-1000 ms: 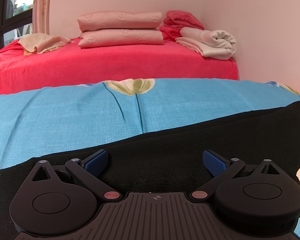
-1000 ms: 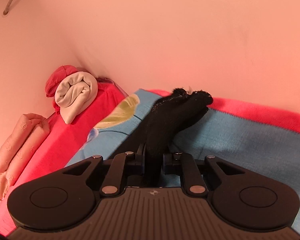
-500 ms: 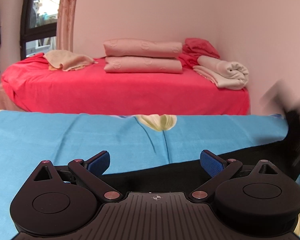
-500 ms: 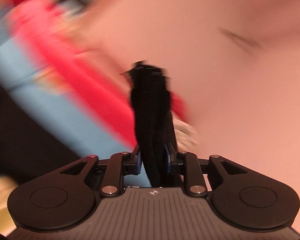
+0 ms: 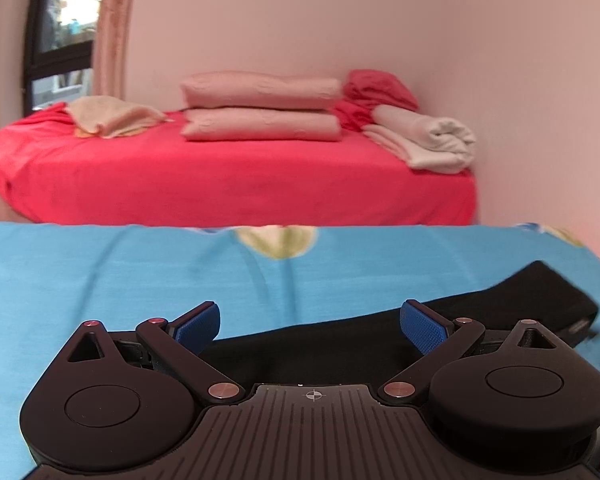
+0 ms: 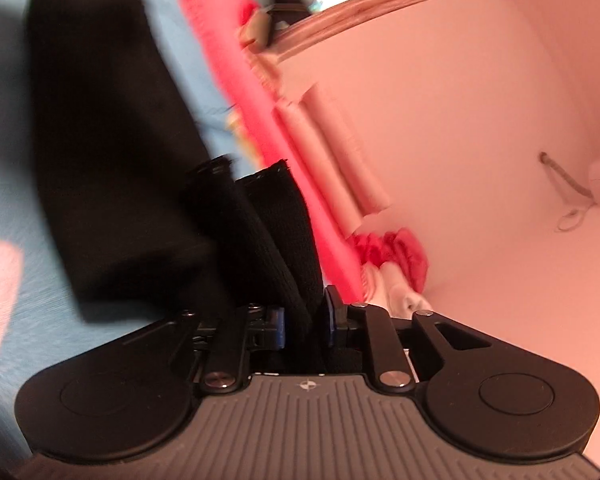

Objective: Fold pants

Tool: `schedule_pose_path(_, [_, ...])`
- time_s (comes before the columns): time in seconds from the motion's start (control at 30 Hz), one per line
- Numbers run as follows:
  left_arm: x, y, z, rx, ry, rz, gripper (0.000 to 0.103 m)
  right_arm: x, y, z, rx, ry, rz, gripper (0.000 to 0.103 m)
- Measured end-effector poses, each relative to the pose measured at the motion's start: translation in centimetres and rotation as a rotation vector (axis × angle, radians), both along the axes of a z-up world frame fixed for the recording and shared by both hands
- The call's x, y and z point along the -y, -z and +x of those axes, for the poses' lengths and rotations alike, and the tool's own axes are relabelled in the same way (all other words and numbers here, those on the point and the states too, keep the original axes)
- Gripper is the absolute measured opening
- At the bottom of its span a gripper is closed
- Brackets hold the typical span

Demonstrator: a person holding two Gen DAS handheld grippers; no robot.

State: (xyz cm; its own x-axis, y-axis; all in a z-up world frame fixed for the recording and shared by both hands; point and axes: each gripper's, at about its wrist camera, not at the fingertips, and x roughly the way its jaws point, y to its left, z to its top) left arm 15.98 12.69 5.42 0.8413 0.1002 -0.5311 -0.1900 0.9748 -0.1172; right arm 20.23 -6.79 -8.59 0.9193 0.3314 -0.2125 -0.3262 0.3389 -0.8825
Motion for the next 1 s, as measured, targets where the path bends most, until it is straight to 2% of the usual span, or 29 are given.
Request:
schedule_pose_path(0.03, [0.9,-0.1,0.8,0.002,0.013,-0.003,0.103,-0.4,0.2,-0.2,0.039,0.003,-0.007,0.028])
schedule_pose_path(0.07, [1.8,0.0,1.7,0.000,0.022,-0.007,0.103,-0.6,0.0,-0.2,0.063,0.015,-0.004,0.041])
schedule_pose_path(0.1, [2.7,0.3,2.8,-0.014,0.032,-0.007,0.103,-0.6,-0.3,-0.1,0.065,0.030,0.009,0.048])
schedule_pose_path(0.17, [4.5,1.8,5.0,-0.072,0.046,0.013,0.103,-0.1,-0.9,0.2,0.079,0.057,0.040,0.073])
schedule_pose_path(0.23, [5.8,4.0,6.6,-0.154,0.044,0.048,0.103,0.7,-1.7,0.5,0.071,0.081,0.075,0.082])
schedule_pose_path(0.3, [6.2,6.2,7.3,-0.208,0.053,0.054,0.103,2.0,-2.2,0.3,0.035,0.093,0.108,0.086])
schedule_pose_path(0.37, [5.7,6.8,6.4,-0.157,0.032,0.057,0.103,3.2,-2.4,0.3,0.018,0.105,0.127,0.088])
schedule_pose_path(0.53, [6.2,6.9,6.3,-0.146,0.035,0.092,0.103,6.8,-2.3,0.5,0.085,0.142,0.093,0.095])
schedule_pose_path(0.7, [5.8,6.9,6.3,-0.138,0.036,0.065,0.103,11.0,-2.9,4.1,0.050,0.320,0.154,0.095])
schedule_pose_path(0.87, [5.9,7.0,6.3,-0.133,0.036,0.068,0.103,14.0,-3.2,6.6,0.066,0.512,0.237,0.094])
schedule_pose_path(0.93, [5.9,7.0,6.2,-0.131,0.035,0.068,0.103,14.0,-3.0,6.5,0.032,0.478,0.254,0.090])
schedule_pose_path(1.0, [5.8,7.0,6.2,-0.130,0.034,0.069,0.103,12.4,-2.8,6.0,0.046,0.395,0.240,0.090])
